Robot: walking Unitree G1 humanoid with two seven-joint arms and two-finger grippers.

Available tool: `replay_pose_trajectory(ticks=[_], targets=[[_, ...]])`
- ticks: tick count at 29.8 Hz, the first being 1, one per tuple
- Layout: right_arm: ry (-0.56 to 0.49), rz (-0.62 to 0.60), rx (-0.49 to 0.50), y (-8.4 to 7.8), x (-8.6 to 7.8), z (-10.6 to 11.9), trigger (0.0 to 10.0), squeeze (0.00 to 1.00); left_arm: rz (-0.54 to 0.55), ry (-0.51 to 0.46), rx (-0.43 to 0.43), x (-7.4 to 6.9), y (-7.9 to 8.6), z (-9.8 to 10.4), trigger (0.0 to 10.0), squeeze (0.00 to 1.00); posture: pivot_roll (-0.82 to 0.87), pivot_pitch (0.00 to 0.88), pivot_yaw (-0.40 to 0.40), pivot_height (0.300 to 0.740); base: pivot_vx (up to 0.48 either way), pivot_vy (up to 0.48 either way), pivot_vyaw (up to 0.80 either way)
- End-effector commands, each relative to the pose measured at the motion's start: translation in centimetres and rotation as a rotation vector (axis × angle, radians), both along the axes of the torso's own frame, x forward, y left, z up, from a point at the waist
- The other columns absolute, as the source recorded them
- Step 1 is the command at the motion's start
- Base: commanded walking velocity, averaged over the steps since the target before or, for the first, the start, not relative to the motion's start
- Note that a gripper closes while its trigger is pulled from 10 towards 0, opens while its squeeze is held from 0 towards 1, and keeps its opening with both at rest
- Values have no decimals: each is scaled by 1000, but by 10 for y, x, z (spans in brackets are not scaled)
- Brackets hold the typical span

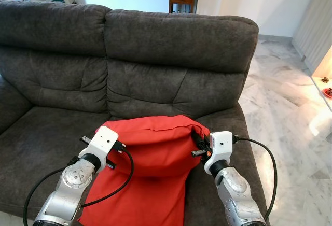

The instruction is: Move the pillow to the sofa from floor

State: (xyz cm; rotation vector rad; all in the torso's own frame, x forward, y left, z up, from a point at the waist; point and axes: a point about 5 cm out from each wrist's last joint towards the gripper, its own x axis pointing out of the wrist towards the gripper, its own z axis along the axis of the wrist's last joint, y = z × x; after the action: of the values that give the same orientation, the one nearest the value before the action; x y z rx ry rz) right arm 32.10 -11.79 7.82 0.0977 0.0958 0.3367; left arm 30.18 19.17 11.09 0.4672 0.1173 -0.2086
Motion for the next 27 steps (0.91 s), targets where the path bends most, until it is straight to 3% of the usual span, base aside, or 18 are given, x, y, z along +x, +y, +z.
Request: replay_pose_trajectory(ticks=[1, 15, 16, 17, 23, 27], targets=[[2, -14, 5, -1, 0, -1, 10000, 1000, 14, 17, 16, 1, 2, -3, 10000, 1000, 87, 87, 1, 740, 0, 0, 0], [-16, -108, 0, -11, 2, 1, 10000, 1000, 42, 10, 28, 0, 7, -2, 10000, 1000, 89, 87, -2, 740, 0, 0, 0], [-13, -144, -9, -16, 3, 0, 10000, 851, 57, 20, 31, 0, 10, -4, 10000, 384, 89, 87, -2, 740, 0, 0, 0], [5, -204, -20, -27, 3, -4, 10000, 0, 75, 42, 33, -2, 16, -11, 10000, 0, 89, 87, -2, 740, 0, 0, 0], [100, -367, -18, -65, -6, -26, 10000, 0, 112, 120, 23, -15, 30, -35, 10000, 0, 93, 82, -2, 740, 0, 0, 0], [216, -485, -53, -103, -28, -53, 10000, 0, 156, 225, 40, -33, 44, -65, 10000, 0, 94, 81, -2, 740, 0, 0, 0]])
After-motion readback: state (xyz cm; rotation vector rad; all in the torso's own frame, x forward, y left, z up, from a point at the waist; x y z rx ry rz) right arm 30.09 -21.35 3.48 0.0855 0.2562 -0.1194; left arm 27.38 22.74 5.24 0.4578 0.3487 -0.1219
